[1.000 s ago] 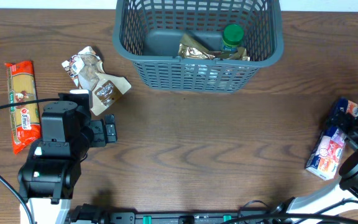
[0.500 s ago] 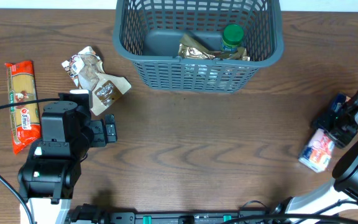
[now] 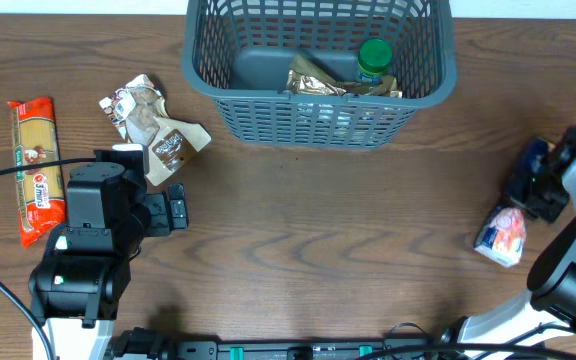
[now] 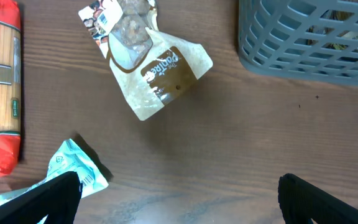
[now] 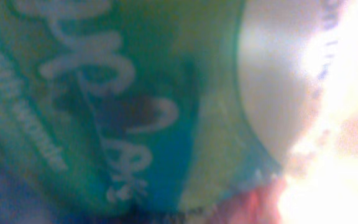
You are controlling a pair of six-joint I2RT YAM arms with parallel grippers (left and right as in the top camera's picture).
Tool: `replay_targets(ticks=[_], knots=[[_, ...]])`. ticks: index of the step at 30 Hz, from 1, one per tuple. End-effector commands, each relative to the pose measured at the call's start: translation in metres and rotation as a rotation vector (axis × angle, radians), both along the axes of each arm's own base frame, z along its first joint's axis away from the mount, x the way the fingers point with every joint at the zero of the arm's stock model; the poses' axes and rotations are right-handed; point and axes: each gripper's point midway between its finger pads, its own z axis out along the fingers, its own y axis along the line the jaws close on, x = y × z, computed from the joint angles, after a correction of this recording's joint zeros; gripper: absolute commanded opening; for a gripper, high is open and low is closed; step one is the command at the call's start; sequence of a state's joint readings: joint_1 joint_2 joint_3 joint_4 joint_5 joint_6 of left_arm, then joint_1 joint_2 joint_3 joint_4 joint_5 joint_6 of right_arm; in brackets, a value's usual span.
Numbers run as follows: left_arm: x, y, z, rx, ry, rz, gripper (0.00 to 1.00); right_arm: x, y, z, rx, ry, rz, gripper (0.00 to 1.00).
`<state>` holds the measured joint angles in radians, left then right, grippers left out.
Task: Pack container
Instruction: 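Move the right gripper to the toothpaste box and grasp it, then carry the toothpaste box with the right gripper into the basket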
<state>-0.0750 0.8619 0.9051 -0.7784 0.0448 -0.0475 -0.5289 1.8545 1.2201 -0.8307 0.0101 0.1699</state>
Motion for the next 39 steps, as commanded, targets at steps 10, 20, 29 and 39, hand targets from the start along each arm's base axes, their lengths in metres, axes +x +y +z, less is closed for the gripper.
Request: replay_targets(ticks=[10, 20, 29, 39], knots=[[0.002, 0.001, 0.009, 0.016, -0.024, -0.006, 0.98, 0.132, 0.077, 0.32, -0.316, -0.671, 0.442, 0.01], [0.002, 0.001, 0.009, 0.016, -0.023, -0.006, 0.98, 0.152, 0.259, 0.414, -0.677, -0.938, 1.399, 0.01], [0.002, 0.001, 0.009, 0.016, -0.023, -0.006, 0.98, 0.19, 0.359, 0.351, -0.679, -0.957, 1.831, 0.01], [0.002, 0.001, 0.008, 0.016, -0.019, -0.006, 0.98, 0.242, 0.381, 0.204, -0.446, -0.74, 1.877, 0.01]])
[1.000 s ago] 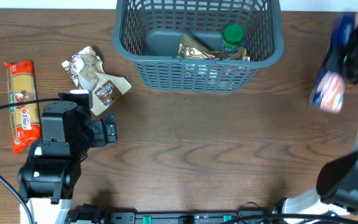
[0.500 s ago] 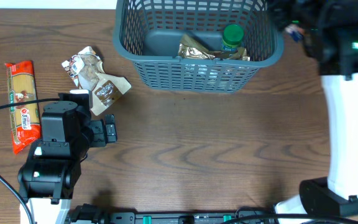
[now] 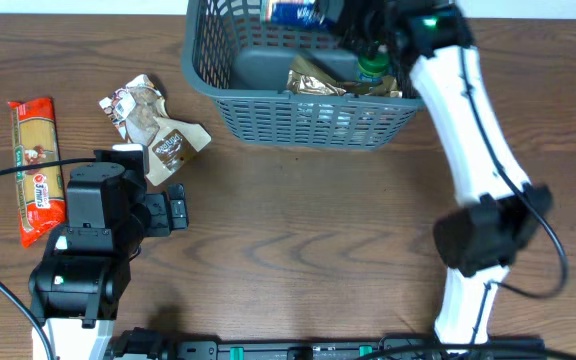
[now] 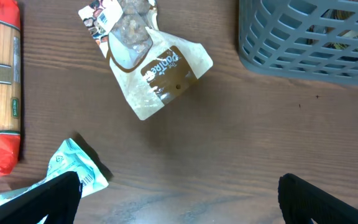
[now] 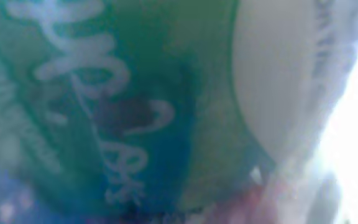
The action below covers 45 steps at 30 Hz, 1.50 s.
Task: Pack container
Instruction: 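Carry the toothpaste box with the right gripper into the basket, then reach the left gripper to the white-brown snack pouch and grasp it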
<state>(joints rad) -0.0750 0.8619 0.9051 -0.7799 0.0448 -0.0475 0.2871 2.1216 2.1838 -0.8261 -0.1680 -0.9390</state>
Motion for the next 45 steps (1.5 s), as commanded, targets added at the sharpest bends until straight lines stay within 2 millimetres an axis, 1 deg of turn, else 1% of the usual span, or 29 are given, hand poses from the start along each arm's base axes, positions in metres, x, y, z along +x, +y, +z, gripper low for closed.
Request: replay_targets(ticks=[1, 4, 6, 7, 8, 9, 10, 11, 12, 14, 16, 18, 20, 21, 24, 25, 26, 27, 28, 30, 32, 33, 34, 35, 37, 39, 41, 43, 45], knots=[[0.002, 0.001, 0.008, 0.016, -0.021, -0.006, 0.98, 0.005, 0.012, -0.027, 0.009, 0.047, 0.02, 0.01], [0.002, 0.001, 0.008, 0.016, -0.021, -0.006, 0.98, 0.01, 0.012, -0.057, 0.007, 0.108, 0.002, 0.01], [0.002, 0.001, 0.008, 0.016, -0.021, -0.006, 0.98, 0.011, 0.012, -0.074, 0.004, 0.141, -0.006, 0.01], [0.002, 0.001, 0.008, 0.016, -0.021, -0.006, 0.98, 0.012, 0.012, -0.082, 0.008, 0.159, -0.017, 0.11], [0.002, 0.001, 0.008, 0.016, -0.021, -0.006, 0.98, 0.013, 0.012, -0.087, 0.014, 0.174, -0.029, 0.25], [0.002, 0.001, 0.008, 0.016, -0.021, -0.006, 0.98, 0.013, 0.012, -0.092, 0.024, 0.19, -0.045, 0.48], [0.002, 0.001, 0.008, 0.016, -0.021, -0.006, 0.98, 0.013, 0.012, -0.092, 0.039, 0.201, -0.064, 0.88], [0.002, 0.001, 0.008, 0.016, -0.021, -0.006, 0.98, 0.013, 0.012, -0.092, 0.052, 0.209, -0.082, 0.99], [0.002, 0.001, 0.008, 0.016, -0.021, -0.006, 0.98, 0.013, 0.012, -0.089, 0.069, 0.211, -0.098, 0.99], [0.002, 0.001, 0.008, 0.016, -0.021, -0.006, 0.98, 0.013, 0.012, -0.073, 0.107, 0.199, -0.13, 0.99], [0.002, 0.001, 0.008, 0.016, -0.021, -0.006, 0.98, 0.013, 0.012, -0.049, 0.141, 0.169, -0.149, 0.99], [0.003, 0.001, 0.009, 0.016, -0.025, -0.006, 0.98, 0.011, 0.01, -0.017, 0.181, 0.127, -0.168, 0.99], [0.003, 0.001, 0.009, 0.015, -0.027, -0.006, 0.98, 0.006, 0.005, 0.022, 0.209, 0.068, -0.17, 0.99], [0.003, 0.001, 0.009, 0.015, -0.027, -0.006, 0.98, 0.001, 0.001, 0.046, 0.223, 0.03, -0.17, 0.99], [0.004, 0.001, 0.015, 0.007, -0.041, 0.002, 0.98, -0.014, -0.02, 0.114, 0.289, -0.069, -0.22, 0.99], [0.005, 0.001, 0.02, -0.013, -0.049, 0.024, 0.98, -0.019, -0.032, 0.135, 0.319, -0.099, -0.257, 0.99], [0.006, 0.002, 0.029, -0.052, -0.058, 0.067, 0.99, -0.025, -0.051, 0.161, 0.366, -0.137, -0.326, 0.99], [0.007, 0.004, 0.038, -0.088, -0.066, 0.11, 0.98, -0.032, -0.072, 0.183, 0.417, -0.166, -0.406, 0.99], [0.008, 0.006, 0.046, -0.108, -0.072, 0.137, 0.98, -0.038, -0.093, 0.2, 0.468, -0.188, -0.481, 0.99], [0.011, 0.013, 0.066, -0.147, -0.084, 0.207, 0.99, -0.053, -0.132, 0.223, 0.561, -0.21, -0.618, 0.99], [0.013, 0.027, 0.087, -0.175, -0.081, 0.331, 0.98, -0.072, -0.182, 0.234, 0.673, -0.198, -0.787, 0.99], [0.015, 0.033, 0.094, -0.182, -0.07, 0.374, 0.98, -0.082, -0.209, 0.234, 0.735, -0.177, -0.892, 0.99], [0.018, 0.036, 0.101, -0.188, -0.056, 0.404, 0.98, -0.09, -0.228, 0.23, 0.774, -0.157, -0.97, 0.99], [0.021, 0.04, 0.105, -0.194, -0.039, 0.432, 0.98, -0.099, -0.251, 0.222, 0.817, -0.123, -1.072, 0.99], [0.03, 0.045, 0.11, -0.202, 0.01, 0.474, 0.99, -0.118, -0.288, 0.198, 0.87, -0.035, -1.253, 0.99], [0.043, 0.05, 0.109, -0.191, 0.068, 0.497, 0.98, -0.133, -0.313, 0.17, 0.888, 0.056, -1.404, 0.99], [0.058, 0.055, 0.102, -0.18, 0.126, 0.515, 0.98, -0.144, -0.331, 0.143, 0.876, 0.139, -1.511, 0.99], [0.074, 0.059, 0.091, -0.171, 0.176, 0.528, 0.99, -0.149, -0.341, 0.12, 0.845, 0.212, -1.571, 0.99], [0.091, 0.061, 0.077, -0.163, 0.214, 0.533, 0.98, -0.148, -0.346, 0.097, 0.818, 0.277, -1.609, 0.99]])
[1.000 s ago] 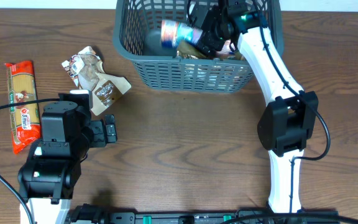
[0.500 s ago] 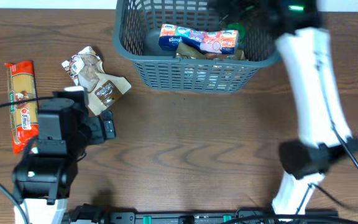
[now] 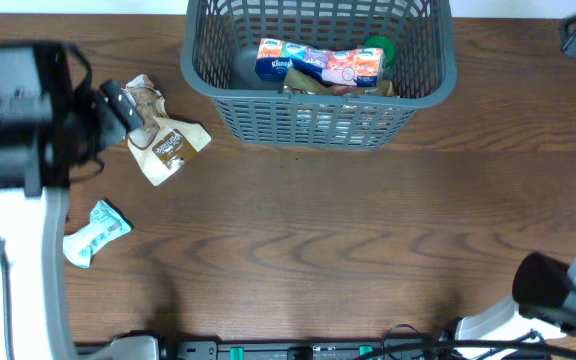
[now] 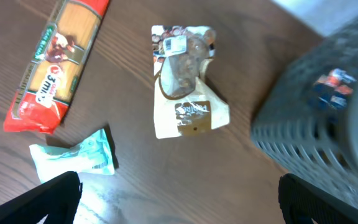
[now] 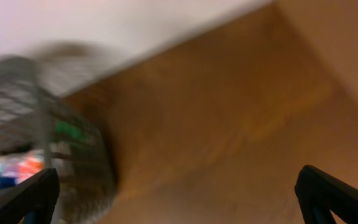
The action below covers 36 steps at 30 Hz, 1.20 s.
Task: Pack container
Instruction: 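Reach the left gripper to the white-brown snack pouch and grasp it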
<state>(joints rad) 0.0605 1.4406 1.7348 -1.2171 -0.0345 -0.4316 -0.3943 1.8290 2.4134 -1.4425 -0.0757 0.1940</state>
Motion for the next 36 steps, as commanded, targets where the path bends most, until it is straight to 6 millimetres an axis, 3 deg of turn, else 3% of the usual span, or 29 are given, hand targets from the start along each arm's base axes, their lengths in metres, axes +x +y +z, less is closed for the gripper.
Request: replay_targets(ticks=[1, 8, 15, 23, 28, 31, 36], knots=[[0.023, 0.009, -0.022, -0.001, 0.064, 0.042, 0.98, 0.006, -0.007, -0.038, 0.092, 0.087, -0.068, 0.99], [0.074, 0.013, -0.067, 0.004, 0.101, 0.027, 0.98, 0.022, -0.003, -0.116, 0.136, 0.275, -0.005, 0.99], [0.118, 0.013, -0.113, 0.013, 0.121, -0.06, 0.98, 0.036, 0.004, -0.166, 0.136, 0.367, 0.071, 0.99], [0.131, 0.039, -0.19, -0.01, 0.255, -0.013, 0.98, 0.049, 0.001, -0.171, 0.117, 0.337, 0.083, 0.99], [0.138, 0.038, -0.229, 0.001, 0.314, -0.065, 0.98, 0.053, 0.0, -0.17, 0.11, 0.322, 0.084, 0.99], [0.142, 0.034, -0.242, 0.007, 0.326, -0.095, 0.98, 0.054, 0.0, -0.17, 0.109, 0.319, 0.086, 0.99], [0.153, 0.028, -0.242, 0.028, 0.29, -0.156, 0.98, 0.056, 0.0, -0.169, 0.105, 0.31, 0.086, 0.99]])
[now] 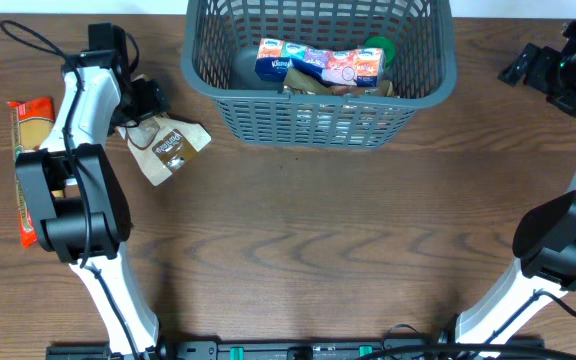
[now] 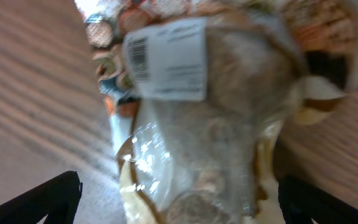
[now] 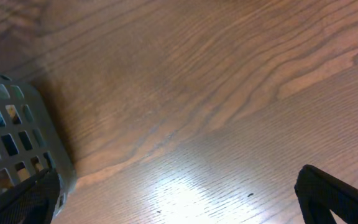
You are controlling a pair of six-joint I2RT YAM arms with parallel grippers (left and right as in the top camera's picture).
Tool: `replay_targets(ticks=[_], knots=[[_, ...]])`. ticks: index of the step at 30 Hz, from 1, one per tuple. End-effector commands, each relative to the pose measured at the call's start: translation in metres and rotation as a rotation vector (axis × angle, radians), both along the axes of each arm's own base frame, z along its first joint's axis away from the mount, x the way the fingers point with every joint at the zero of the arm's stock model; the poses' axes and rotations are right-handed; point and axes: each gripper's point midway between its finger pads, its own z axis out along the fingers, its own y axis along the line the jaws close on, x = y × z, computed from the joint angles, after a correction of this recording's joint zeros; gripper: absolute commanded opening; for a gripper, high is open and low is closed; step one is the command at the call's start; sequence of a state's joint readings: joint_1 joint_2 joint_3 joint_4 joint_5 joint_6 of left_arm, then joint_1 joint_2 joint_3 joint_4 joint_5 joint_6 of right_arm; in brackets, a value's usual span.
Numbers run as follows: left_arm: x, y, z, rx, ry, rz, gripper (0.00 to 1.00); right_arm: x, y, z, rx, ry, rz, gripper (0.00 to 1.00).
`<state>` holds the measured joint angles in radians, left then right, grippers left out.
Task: Pack container
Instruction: 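Reach the left gripper to the white-brown snack pouch and grasp it, then lift the snack pouch with the left gripper toward the basket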
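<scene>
The grey basket (image 1: pixel 320 112) at the far middle holds a colourful tissue pack (image 1: pixel 320 62), a green-lidded bottle (image 1: pixel 378 46) and a brown packet. Left of it lie a clear snack bag with a barcode label (image 2: pixel 185 93) and a brown-and-white pouch (image 1: pixel 168 148). My left gripper (image 2: pixel 179 208) is low over the clear bag, open, its fingers (image 2: pixel 33 199) on either side of the bag; overhead it is the left gripper (image 1: pixel 146 98). My right gripper (image 1: pixel 530 68) stands open over bare wood right of the basket.
A red pasta pack (image 1: pixel 26 165) lies at the left edge, partly behind my left arm. The basket's corner (image 3: pixel 17 143) shows at the left of the right wrist view, the rest being wooden table (image 3: pixel 216 112).
My left gripper, then higher over the snack bags, is now close down on the clear bag. The right gripper has moved a little from the far right corner towards the basket. The light-blue packet no longer shows.
My right gripper held the tissue pack at the right edge while the left arm rested at the near left. Then it held the pack over the basket. Then the pack lay in the basket, right gripper open; the left arm was above the snack bags, now down at them.
</scene>
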<state>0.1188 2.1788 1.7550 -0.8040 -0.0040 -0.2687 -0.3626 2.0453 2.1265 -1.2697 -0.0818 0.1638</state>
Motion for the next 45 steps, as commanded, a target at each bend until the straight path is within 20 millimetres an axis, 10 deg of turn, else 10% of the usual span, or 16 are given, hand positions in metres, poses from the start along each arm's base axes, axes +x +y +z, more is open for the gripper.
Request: replay_targets(ticks=[1, 27, 40, 45], knots=[[0.01, -0.006, 0.008, -0.004, -0.035, -0.058, 0.98, 0.002, 0.005, -0.001, -0.002, 0.001, 0.027, 0.99], [0.017, -0.018, -0.053, -0.1, 0.017, -0.05, 1.0, 0.002, 0.008, -0.002, -0.003, 0.007, 0.04, 0.99], [0.008, -0.023, -0.037, -0.131, 0.029, -0.028, 0.1, 0.0, 0.009, -0.002, -0.018, 0.017, 0.086, 0.99], [0.006, -0.023, -0.009, -0.125, -0.004, -0.03, 0.06, -0.001, 0.009, -0.003, -0.025, 0.02, 0.106, 0.99]])
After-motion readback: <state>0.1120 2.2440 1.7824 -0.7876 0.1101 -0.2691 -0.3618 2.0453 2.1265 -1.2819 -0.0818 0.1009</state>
